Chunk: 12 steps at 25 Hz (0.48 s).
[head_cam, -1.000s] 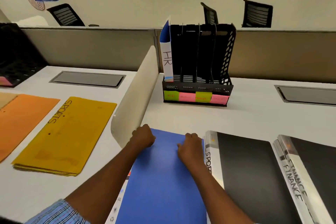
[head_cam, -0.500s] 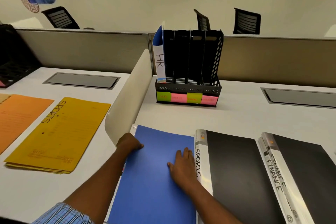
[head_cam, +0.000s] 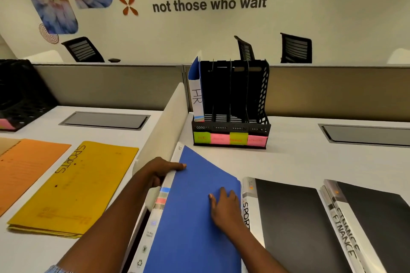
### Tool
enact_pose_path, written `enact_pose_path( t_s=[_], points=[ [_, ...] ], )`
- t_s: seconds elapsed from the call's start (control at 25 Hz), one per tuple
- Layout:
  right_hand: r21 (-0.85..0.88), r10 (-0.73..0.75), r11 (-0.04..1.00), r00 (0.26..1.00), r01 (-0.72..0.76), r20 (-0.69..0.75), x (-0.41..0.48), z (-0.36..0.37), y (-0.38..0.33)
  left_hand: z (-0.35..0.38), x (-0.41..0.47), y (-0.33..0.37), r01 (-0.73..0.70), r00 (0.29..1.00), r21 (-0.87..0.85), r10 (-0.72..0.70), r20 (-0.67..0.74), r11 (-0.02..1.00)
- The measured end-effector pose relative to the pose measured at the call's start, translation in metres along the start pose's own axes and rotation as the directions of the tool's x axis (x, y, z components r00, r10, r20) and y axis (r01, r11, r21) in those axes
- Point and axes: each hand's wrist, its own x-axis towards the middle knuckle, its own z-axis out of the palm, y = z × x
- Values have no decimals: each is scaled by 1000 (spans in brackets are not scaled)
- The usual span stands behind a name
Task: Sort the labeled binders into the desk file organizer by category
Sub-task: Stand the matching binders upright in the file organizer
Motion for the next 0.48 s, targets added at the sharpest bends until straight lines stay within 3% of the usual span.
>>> enact_pose_path(
  t_s=[0.16, 0.28, 0.48],
  points=[
    [75, -102, 990, 980, 116, -170, 5, -21, -28, 8, -23, 44, -209, 967, -16, 204, -152, 978],
    [113, -217, 953, 895, 280, -389, -1, -42, -60, 11, -45, 78, -437, 890, -97, 414, -192, 894],
    [84, -305, 904, 768, 420, -563, -12, -60, -98, 35, -75, 120, -788, 606, -182, 689, -398, 588]
  ],
)
